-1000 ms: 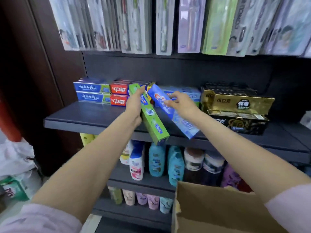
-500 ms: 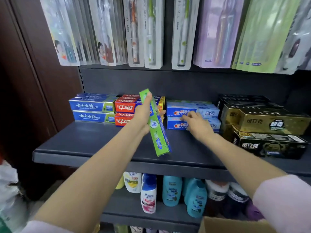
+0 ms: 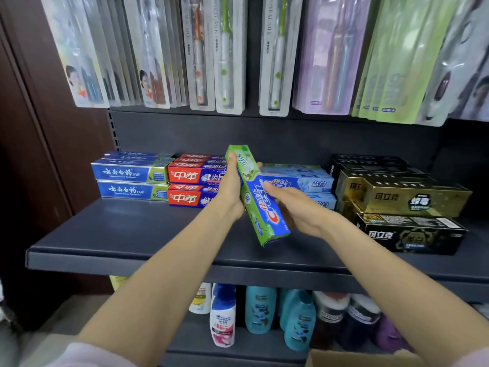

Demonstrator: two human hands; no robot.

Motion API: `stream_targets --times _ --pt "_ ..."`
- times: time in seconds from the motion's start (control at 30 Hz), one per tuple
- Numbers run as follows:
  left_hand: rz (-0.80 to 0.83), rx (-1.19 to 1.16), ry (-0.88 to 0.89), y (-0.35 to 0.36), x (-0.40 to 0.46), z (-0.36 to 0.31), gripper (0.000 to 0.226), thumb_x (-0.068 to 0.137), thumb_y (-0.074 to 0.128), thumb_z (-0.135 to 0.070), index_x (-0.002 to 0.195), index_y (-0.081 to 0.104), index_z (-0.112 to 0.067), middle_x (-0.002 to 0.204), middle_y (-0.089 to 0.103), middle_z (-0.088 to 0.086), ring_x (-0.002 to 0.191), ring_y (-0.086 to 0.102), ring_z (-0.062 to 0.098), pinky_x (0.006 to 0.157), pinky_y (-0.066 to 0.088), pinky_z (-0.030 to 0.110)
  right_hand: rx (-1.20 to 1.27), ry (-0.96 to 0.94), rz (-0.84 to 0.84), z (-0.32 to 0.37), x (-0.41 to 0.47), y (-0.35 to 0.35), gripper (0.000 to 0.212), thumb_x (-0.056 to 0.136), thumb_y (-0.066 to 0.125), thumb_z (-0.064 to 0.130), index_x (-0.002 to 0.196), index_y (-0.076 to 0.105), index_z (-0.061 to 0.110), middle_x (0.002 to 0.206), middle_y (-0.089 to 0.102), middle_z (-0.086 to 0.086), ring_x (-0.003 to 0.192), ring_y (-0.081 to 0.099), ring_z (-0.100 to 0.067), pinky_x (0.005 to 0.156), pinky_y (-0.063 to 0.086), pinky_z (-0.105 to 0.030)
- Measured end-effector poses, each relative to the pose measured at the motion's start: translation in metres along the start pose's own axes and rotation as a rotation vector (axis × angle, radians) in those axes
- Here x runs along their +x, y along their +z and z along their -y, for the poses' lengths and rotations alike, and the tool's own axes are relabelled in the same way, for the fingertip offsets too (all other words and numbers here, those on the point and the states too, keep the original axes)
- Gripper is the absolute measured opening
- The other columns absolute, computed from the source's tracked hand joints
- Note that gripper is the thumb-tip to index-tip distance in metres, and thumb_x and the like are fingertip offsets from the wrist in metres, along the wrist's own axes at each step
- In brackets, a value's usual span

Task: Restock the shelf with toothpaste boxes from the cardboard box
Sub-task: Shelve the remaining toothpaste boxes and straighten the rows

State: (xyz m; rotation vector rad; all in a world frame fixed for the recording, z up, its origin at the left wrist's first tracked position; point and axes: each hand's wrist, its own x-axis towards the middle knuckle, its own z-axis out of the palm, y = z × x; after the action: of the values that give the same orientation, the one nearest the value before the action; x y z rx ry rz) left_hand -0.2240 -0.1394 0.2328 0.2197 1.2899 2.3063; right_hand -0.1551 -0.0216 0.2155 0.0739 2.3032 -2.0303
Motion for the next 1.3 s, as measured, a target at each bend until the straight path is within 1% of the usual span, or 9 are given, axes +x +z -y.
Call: stream_targets --times 0.13,0.27,0.4,0.53,0.63,0.7,0.8,1.03,1.3 --pt "-0.059 0.107 0.13 0.002 0.003 -0.004 0.038 0.097 0.044 -0.042 0.12 0.052 -0.013 0.086 0.066 0.0 0.073 0.063 0.012 0.06 0.053 0.027 -0.192 -0.068 -0.091 0.003 0.001 -0.016 0.021 0.095 0.052 0.029 0.092 0.065 0.013 0.087 0.069 -0.002 0.075 0.064 -0.014 0.073 0.048 -0.027" --pt "0.008 0.314 0.142 -0.007 0.004 -0.008 0.073 0.089 0.064 -0.015 0.145 0.019 -0.022 0.111 0.061 0.005 0.094 0.064 0.019 0.082 0.055 0.039 -0.164 -0.115 -0.21 0.009 0.005 -0.032 0.022 0.096 0.05 0.022 0.112 0.061 0.01 0.096 0.068 -0.003 0.082 0.064 -0.013 0.076 0.051 -0.029" --pt "0.157 0.698 0.093 -0.001 -0.001 -0.005 0.036 0.09 0.062 -0.015 0.124 0.048 -0.016 0.097 0.069 0.005 0.086 0.068 0.017 0.077 0.057 0.034 -0.095 -0.145 -0.304 0.014 0.007 -0.028 0.028 0.095 0.054 0.024 0.109 0.06 0.001 0.102 0.067 -0.01 0.09 0.065 -0.02 0.077 0.054 -0.032" --pt "0.157 1.24 0.422 0.006 0.005 -0.01 0.038 0.091 0.055 -0.012 0.129 0.057 -0.018 0.089 0.066 0.006 0.067 0.059 0.012 0.054 0.042 0.012 -0.792 -0.166 -0.698 0.015 0.009 -0.033 0.065 0.074 0.078 0.03 0.119 0.041 0.001 0.122 0.045 -0.017 0.113 0.05 -0.029 0.088 0.047 -0.038" --pt "0.197 1.675 0.546 0.012 0.014 -0.018 0.044 0.093 0.05 -0.013 0.137 0.051 -0.016 0.097 0.062 0.014 0.083 0.057 0.025 0.067 0.039 0.02 -1.302 -0.307 -1.014 0.013 0.002 -0.041 0.072 0.067 0.082 0.032 0.119 0.041 0.002 0.119 0.042 -0.016 0.106 0.049 -0.031 0.079 0.049 -0.039" --pt "0.244 1.876 0.545 0.016 0.025 -0.021 0.045 0.093 0.047 -0.015 0.139 0.049 -0.016 0.113 0.058 0.02 0.106 0.055 0.033 0.091 0.043 0.032 -1.405 -0.355 -0.901 0.011 0.002 -0.05 0.069 0.072 0.078 0.029 0.126 0.04 0.009 0.124 0.042 -0.012 0.11 0.047 -0.029 0.083 0.047 -0.039" --pt "0.287 1.962 0.576 0.027 0.04 -0.022 0.044 0.096 0.043 -0.022 0.138 0.047 -0.029 0.119 0.052 0.014 0.117 0.048 0.032 0.099 0.04 0.048 -1.505 -0.282 -0.574 0.01 0.009 -0.063 0.069 0.082 0.068 0.025 0.141 0.032 0.021 0.135 0.042 -0.003 0.125 0.04 -0.025 0.099 0.038 -0.038" --pt "0.19 2.119 0.583 0.021 0.074 0.014 0.055 0.095 0.051 -0.021 0.144 0.034 -0.037 0.149 0.037 0.001 0.136 0.032 0.027 0.11 0.027 0.047 -1.525 -0.073 -0.528 -0.01 0.026 -0.081 0.069 0.084 0.057 -0.002 0.145 0.031 0.018 0.141 0.035 -0.009 0.132 0.035 -0.027 0.099 0.042 -0.038" --pt "0.244 1.907 0.514 0.0 0.081 0.01 0.07 0.086 0.062 -0.001 0.147 0.03 -0.014 0.152 0.032 0.008 0.139 0.033 0.025 0.113 0.028 0.031 -1.474 -0.035 -0.521 -0.007 0.029 -0.08 0.067 0.084 0.056 -0.006 0.143 0.033 0.015 0.137 0.04 -0.01 0.132 0.035 -0.028 0.1 0.042 -0.038"
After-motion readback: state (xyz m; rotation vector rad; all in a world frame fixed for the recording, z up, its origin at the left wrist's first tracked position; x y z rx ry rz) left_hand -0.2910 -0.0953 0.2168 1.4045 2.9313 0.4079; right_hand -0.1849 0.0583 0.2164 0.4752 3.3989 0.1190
